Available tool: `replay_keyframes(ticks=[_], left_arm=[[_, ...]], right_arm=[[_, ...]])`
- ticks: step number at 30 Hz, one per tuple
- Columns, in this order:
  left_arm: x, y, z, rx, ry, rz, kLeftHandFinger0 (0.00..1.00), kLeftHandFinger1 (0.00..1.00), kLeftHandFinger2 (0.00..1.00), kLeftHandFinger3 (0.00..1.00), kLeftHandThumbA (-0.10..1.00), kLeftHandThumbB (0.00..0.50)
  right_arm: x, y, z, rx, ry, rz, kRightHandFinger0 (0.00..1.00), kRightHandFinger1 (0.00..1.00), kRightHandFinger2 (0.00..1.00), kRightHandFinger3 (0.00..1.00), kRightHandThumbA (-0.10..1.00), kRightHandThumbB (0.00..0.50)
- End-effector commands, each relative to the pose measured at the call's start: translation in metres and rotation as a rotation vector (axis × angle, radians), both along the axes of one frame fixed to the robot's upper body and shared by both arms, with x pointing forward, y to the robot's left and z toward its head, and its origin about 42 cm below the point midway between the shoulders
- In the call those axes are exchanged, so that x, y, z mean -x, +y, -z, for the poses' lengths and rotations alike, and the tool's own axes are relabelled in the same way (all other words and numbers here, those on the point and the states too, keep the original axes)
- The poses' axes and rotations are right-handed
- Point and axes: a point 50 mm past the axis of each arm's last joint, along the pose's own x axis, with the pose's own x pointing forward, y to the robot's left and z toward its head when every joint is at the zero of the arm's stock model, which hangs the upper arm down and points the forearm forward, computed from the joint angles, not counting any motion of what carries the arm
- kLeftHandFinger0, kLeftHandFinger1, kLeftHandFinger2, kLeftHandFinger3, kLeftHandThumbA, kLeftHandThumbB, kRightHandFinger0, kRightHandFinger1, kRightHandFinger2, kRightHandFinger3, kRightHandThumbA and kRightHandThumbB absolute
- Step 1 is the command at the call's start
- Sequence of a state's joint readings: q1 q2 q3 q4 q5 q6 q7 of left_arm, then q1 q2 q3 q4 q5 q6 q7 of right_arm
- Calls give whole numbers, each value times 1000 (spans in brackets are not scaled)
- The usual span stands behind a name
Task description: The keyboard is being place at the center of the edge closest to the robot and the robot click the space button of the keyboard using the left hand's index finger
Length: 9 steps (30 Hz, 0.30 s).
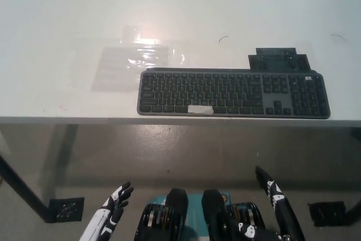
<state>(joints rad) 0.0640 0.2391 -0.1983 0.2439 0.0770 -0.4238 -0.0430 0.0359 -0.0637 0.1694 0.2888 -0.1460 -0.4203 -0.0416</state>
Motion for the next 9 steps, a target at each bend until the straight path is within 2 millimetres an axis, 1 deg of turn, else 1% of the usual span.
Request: replay_keyframes(ticks=[1, 3, 5, 7, 9], left_arm=[[-6, -2, -10, -7, -66, 26, 1000, 1000, 1000, 1000, 1000, 399], [-5, -3, -11, -5, -67, 30, 1000, 1000, 1000, 1000, 1000, 402], [-5, -3, -11, -7, -64, 31, 1000, 1000, 1000, 1000, 1000, 411], [-6, -2, -11, -7, -64, 35, 1000, 1000, 1000, 1000, 1000, 407], [-5, -2, -10, -10, -62, 33, 1000, 1000, 1000, 1000, 1000, 409]], right_arm=[[-11, 3, -16, -19, -97, -11, 1000, 1000, 1000, 1000, 1000, 369], [-10, 3, -16, -19, -98, -10, 1000, 1000, 1000, 1000, 1000, 362], [-10, 3, -16, -19, -96, -8, 1000, 1000, 1000, 1000, 1000, 378], [-9, 2, -16, -15, -96, -8, 1000, 1000, 1000, 1000, 1000, 380], [-9, 3, -15, -10, -97, -6, 1000, 1000, 1000, 1000, 1000, 371]])
